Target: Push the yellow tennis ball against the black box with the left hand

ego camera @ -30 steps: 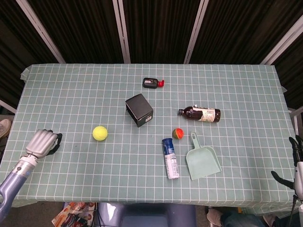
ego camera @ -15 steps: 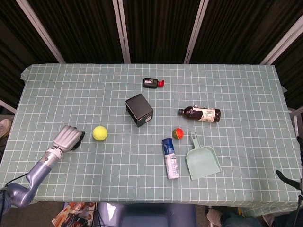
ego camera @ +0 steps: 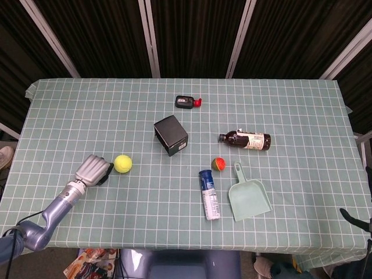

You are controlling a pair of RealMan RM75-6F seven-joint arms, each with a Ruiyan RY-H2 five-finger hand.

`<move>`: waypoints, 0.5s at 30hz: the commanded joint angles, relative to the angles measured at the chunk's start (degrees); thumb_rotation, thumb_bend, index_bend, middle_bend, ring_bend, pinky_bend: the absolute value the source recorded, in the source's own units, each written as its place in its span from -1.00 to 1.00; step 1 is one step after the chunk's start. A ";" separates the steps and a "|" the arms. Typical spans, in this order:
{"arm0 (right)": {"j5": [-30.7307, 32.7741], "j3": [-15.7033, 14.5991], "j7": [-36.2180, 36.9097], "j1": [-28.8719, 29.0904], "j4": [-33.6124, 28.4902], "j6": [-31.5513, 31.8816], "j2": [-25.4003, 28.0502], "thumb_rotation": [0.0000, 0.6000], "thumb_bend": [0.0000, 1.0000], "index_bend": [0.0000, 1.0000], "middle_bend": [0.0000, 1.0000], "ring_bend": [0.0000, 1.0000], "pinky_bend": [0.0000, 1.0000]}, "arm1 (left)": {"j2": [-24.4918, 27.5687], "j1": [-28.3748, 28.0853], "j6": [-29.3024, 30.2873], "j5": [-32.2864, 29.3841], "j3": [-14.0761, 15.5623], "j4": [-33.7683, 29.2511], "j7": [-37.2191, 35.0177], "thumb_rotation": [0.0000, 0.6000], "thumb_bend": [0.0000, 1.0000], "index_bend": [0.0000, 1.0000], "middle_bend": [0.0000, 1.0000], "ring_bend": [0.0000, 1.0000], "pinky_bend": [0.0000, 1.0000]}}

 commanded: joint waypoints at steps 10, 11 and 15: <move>1.03 0.48 -0.14 0.45 0.35 -0.86 -0.23 1.00 -0.74 -1.00 -1.00 -1.00 -1.00 | -3.07 -2.19 0.00 0.75 0.36 4.08 -5.03 1.00 -0.19 0.11 0.12 0.04 0.18; 0.94 0.44 -0.19 0.41 0.32 -0.78 -0.23 1.00 -0.74 -1.00 -1.00 -1.00 -1.00 | -3.26 -2.30 -0.11 0.64 0.35 4.31 -5.34 1.00 -0.19 0.09 0.10 0.04 0.18; 0.49 0.13 -0.44 0.05 0.05 -0.28 -0.20 1.00 -0.74 -1.00 -1.00 -1.00 -1.00 | -4.26 -2.77 0.02 0.61 0.30 5.52 -6.22 1.00 -0.20 0.01 0.01 0.04 0.18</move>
